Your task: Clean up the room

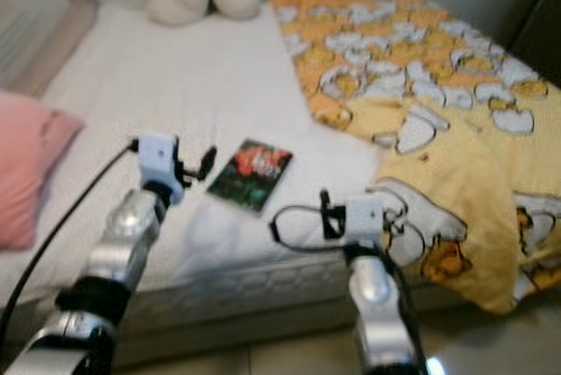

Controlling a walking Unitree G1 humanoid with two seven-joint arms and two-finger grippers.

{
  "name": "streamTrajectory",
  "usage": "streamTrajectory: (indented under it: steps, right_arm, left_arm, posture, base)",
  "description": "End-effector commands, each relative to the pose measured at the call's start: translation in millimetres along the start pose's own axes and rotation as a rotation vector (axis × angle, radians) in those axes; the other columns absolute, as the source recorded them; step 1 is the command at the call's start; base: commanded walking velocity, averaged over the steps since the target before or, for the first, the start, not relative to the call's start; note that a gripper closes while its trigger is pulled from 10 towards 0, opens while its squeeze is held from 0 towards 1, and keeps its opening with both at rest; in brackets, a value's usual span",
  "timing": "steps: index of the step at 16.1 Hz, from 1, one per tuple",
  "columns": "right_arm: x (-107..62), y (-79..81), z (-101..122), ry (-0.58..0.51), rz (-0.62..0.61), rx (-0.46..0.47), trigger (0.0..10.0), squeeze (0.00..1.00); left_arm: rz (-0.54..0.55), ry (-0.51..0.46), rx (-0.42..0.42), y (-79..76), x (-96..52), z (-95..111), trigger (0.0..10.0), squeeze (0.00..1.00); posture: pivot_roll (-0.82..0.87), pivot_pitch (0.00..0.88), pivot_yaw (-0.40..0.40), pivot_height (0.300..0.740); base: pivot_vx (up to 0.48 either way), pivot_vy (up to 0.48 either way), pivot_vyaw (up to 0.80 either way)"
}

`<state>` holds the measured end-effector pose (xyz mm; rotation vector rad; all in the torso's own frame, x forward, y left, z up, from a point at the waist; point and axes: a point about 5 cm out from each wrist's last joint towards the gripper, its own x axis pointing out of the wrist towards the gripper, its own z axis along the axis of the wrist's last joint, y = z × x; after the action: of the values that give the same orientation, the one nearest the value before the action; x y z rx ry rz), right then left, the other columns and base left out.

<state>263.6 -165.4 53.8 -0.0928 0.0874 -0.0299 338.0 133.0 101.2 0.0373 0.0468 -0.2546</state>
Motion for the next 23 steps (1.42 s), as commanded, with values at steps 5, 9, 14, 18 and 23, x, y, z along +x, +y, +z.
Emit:
streamTrajectory:
  steps: [5,9,14,18,23]
  right_arm:
    - [-0.7,-10.5,-4.2,0.024,-0.034,-0.001,10.0,0.0]
    - [-2.0,-13.4,-5.3,0.037,-0.031,-0.019,10.0,0.0]
    - [-24.3,-19.6,-8.1,0.051,-0.015,-0.03,10.0,0.0]
    - [-52.2,-29.5,-9.5,0.089,-0.015,-0.058,10.0,0.0]
    - [-91.2,-3.2,-24.6,0.204,0.249,-0.072,10.0,0.0]
  left_arm:
    - [-0.035,-0.026,0.012,-9.4,9.6,8.3,10.0,0.0]
    - [0.019,0.002,0.057,-1.3,14.6,8.1,10.0,0.0]
    - [0.062,0.302,0.101,8.8,24.4,-22.6,10.0,0.0]
    - [-0.035,0.413,0.032,-18.5,16.2,-49.2,10.0,0.0]
    - [0.05,0.369,0.133,-4.8,14.3,-47.7,10.0,0.0]
  posture:
    - [0.02,0.0,0.001,0.74]
    - [-0.01,0.0,0.016,0.74]
    - [-0.09,0.0,0.0,0.74]
    - [-0.17,0.07,-0.031,0.74]
    - [-0.2,0.129,-0.059,0.74]
  base:
    - [0.436,0.0,0.0]
    - [0.343,0.0,-0.39]
    - [0.0,0.0,-0.16]
    - [0.0,0.0,0.0]
    - [0.0,0.0,0.0]
